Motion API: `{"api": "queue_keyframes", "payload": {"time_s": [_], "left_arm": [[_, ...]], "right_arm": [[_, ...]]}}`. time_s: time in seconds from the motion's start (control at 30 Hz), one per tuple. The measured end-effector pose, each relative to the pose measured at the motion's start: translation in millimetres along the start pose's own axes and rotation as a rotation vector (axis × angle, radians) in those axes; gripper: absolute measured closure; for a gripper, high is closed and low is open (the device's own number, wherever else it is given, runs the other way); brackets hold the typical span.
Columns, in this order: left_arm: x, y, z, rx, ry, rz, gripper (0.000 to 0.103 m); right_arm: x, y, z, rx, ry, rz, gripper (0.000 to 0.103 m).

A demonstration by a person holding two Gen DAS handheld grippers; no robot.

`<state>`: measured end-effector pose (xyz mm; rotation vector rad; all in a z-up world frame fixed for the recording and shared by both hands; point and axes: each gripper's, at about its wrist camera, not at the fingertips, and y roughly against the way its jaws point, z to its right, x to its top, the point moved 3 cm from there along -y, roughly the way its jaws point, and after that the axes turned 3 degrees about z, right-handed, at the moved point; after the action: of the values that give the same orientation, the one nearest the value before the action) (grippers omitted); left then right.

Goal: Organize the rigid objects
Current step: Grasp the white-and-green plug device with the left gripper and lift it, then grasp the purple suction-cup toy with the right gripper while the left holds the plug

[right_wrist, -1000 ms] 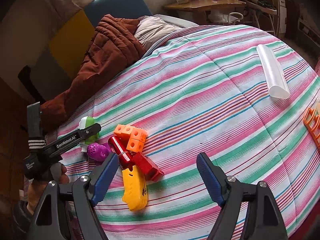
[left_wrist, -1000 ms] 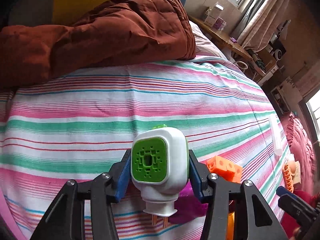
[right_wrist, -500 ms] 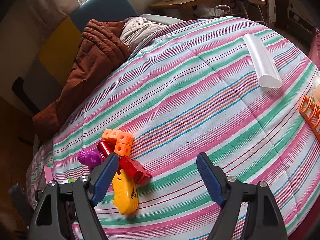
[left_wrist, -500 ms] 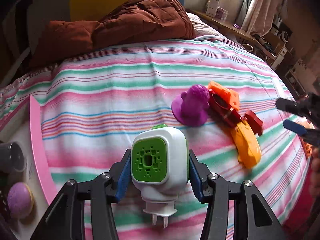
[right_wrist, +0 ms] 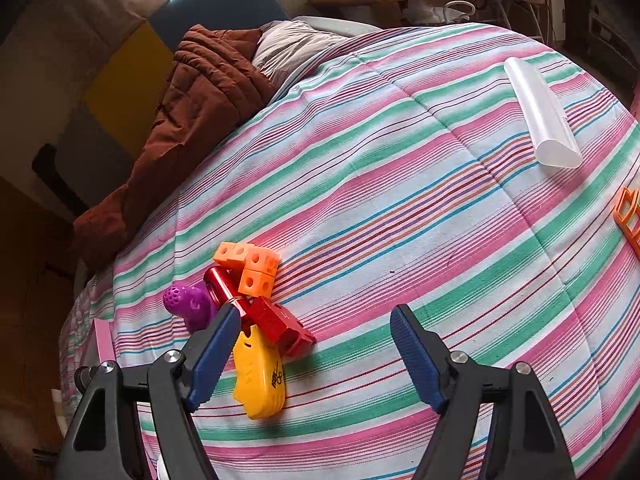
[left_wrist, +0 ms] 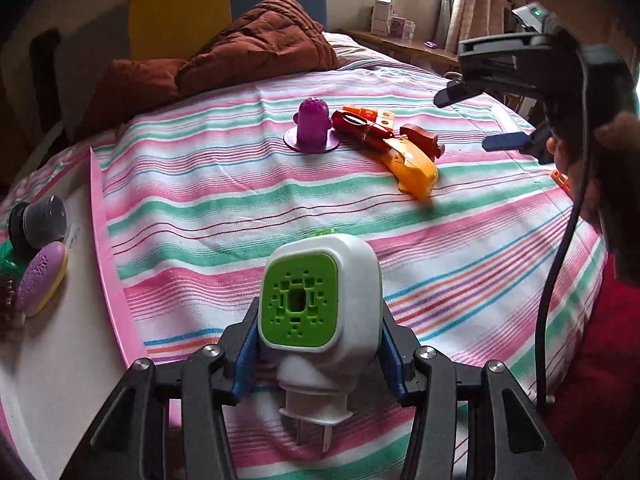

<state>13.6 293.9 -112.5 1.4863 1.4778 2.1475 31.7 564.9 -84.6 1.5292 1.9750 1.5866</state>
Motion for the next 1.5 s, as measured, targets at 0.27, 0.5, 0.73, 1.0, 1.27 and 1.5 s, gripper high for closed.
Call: {"api": "queue_keyframes", "payload": {"time_s": [0.27,0.5,0.73,1.0,1.27,1.5], "left_arm": [[-3,-3,3,-0.001,-0.039,0.032,0.051],[-6,1,2,-0.002,-0.049,0.045,0.051],[-8,1,4,0.0,-0.064,0.064,0.051],[-8,1,4,-0.01,-0.072,0.076,0.051],[-7,-1,1,-0.017,-0.083,0.091,0.051],[-5,-3,0,-0.027,-0.083,0.096,0.051]], "right_arm": [[-6,3,-21,0.096,0.074,-0.001,0.062],[-16,-6,-35,0.091,0.139,-0.035,0.067],[-22,0,-58,0.244,0.203,-0.051,0.069],[-45,-9,-95,0.165,0.415,-0.06,0.067],[-25,-41,-128,0.078,0.519,-0.028,0.057],[-11,-79,-156,-0.009,0.617,-0.038,0.057]]}}
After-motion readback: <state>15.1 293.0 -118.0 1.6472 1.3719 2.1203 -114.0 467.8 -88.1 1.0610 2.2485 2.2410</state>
